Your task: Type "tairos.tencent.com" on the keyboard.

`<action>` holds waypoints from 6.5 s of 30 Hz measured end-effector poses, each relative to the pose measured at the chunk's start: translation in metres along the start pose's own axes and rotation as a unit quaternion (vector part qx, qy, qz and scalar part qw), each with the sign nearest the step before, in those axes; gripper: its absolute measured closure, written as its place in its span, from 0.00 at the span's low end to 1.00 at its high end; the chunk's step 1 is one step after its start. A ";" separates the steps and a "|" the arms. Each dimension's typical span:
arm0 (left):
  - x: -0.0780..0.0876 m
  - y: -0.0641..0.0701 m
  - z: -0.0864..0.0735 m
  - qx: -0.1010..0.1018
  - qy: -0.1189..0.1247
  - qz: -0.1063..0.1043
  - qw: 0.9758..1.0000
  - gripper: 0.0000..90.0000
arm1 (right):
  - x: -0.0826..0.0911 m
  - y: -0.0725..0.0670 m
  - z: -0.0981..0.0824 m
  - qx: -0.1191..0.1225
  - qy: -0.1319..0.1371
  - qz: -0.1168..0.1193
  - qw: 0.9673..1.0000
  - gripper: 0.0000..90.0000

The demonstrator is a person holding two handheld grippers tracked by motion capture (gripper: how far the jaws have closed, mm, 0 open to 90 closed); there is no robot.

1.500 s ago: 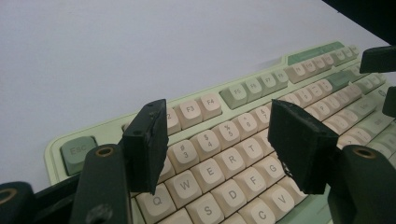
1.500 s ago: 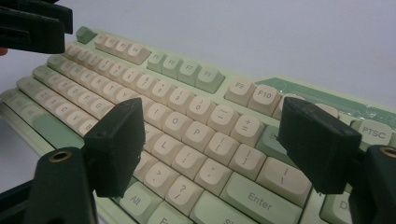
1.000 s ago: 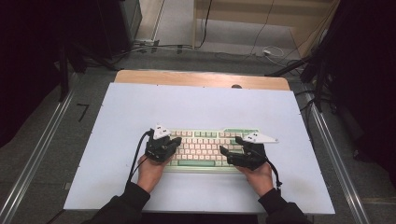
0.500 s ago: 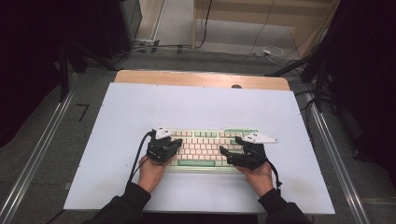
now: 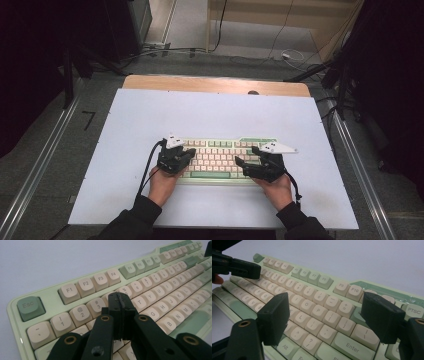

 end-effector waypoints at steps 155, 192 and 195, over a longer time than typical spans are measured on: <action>0.036 0.012 -0.004 -0.006 0.066 -0.056 0.996 1.00 | -0.021 -0.026 0.002 -0.003 0.006 0.000 1.000 0.26; 0.016 0.027 -0.023 -0.027 0.010 -0.062 0.998 1.00 | -0.020 -0.028 0.002 -0.004 0.006 0.006 1.000 0.26; 0.014 0.028 -0.025 -0.026 0.000 -0.062 0.998 1.00 | -0.020 -0.027 0.002 -0.004 0.005 0.006 1.000 0.26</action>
Point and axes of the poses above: each handheld gripper's, and its own axes: x roughly backward along the jaws, z roughly out of its top, y roughly to its right, the point moved 10 cm from there along -x, roughly forward along the jaws, and after that the axes turned 11 degrees about y, right-handed, at the moved point
